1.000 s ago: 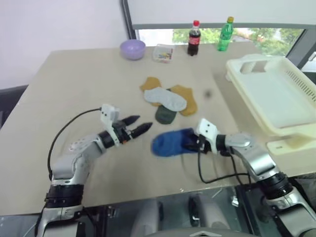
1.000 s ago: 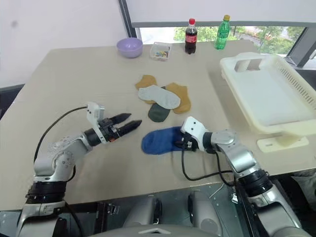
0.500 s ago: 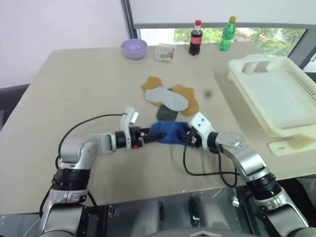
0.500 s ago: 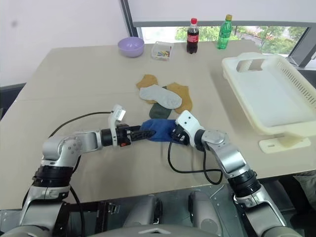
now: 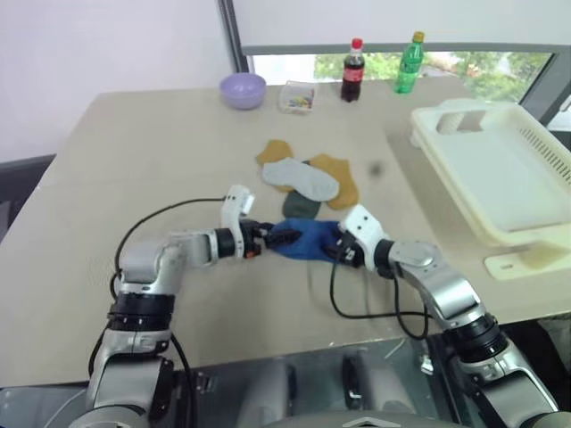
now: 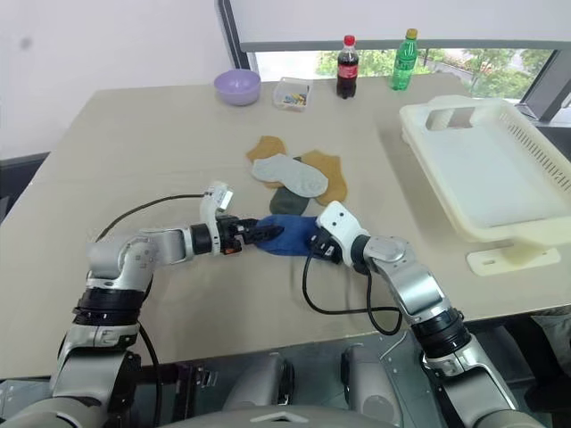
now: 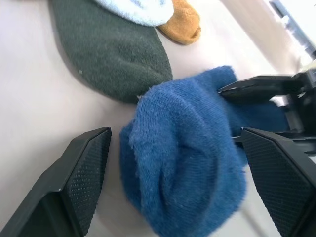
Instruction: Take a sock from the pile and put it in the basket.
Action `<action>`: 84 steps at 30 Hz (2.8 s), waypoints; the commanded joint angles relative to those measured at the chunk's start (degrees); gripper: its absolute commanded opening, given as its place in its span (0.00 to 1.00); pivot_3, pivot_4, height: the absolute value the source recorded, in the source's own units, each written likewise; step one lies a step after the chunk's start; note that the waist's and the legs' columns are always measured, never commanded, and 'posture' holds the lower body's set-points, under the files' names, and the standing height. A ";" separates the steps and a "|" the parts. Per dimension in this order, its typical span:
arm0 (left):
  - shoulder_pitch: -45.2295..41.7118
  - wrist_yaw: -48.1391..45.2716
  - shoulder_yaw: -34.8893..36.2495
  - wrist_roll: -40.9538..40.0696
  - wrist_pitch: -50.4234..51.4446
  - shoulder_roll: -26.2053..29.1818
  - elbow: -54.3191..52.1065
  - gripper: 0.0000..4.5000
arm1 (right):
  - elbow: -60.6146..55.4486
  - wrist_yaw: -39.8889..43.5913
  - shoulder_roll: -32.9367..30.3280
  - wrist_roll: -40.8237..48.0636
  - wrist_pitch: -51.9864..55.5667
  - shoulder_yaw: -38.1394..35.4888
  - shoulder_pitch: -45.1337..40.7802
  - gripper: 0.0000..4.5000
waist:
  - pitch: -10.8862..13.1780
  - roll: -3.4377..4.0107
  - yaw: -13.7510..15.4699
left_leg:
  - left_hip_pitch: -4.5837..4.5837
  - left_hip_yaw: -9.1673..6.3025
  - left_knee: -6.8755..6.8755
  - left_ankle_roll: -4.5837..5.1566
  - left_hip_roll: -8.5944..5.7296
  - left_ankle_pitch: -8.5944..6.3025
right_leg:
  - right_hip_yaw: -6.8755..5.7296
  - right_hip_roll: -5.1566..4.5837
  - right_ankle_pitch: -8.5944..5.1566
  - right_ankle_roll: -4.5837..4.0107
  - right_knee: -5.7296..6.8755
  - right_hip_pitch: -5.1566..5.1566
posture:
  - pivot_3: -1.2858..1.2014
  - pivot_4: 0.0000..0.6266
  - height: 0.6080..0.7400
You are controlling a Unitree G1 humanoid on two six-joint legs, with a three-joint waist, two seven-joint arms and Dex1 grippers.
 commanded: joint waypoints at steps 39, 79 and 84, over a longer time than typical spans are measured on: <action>-6.91 31.92 32.97 -32.99 23.37 -22.31 9.95 0.99 | -18.95 5.37 -8.78 3.35 9.83 -1.77 -1.31 0.52 | 0.44 -0.57 1.31 | -0.36 -0.19 -0.70 -0.08 -0.60 0.02 | -0.09 -0.40 0.26 0.06 -0.82 -0.14 | 0.52 0.24 0.97; -10.39 23.41 19.81 -31.33 15.77 -22.43 14.00 0.99 | -31.20 3.49 -8.56 13.89 21.30 -5.22 5.40 0.52 | 0.44 -0.57 1.63 | -1.10 -0.34 -0.66 -0.48 -0.75 0.27 | -0.19 -0.50 0.31 0.01 -0.76 -0.73 | 0.52 0.24 0.97; -11.00 21.50 17.65 -30.38 14.72 -23.60 14.45 0.99 | -36.20 1.00 -8.54 18.57 26.77 -10.06 7.80 0.52 | 0.44 -0.58 1.50 | -1.08 -0.32 -0.64 -0.30 -0.75 0.18 | -0.19 -0.49 0.32 0.02 -0.74 -0.72 | 0.52 0.24 0.97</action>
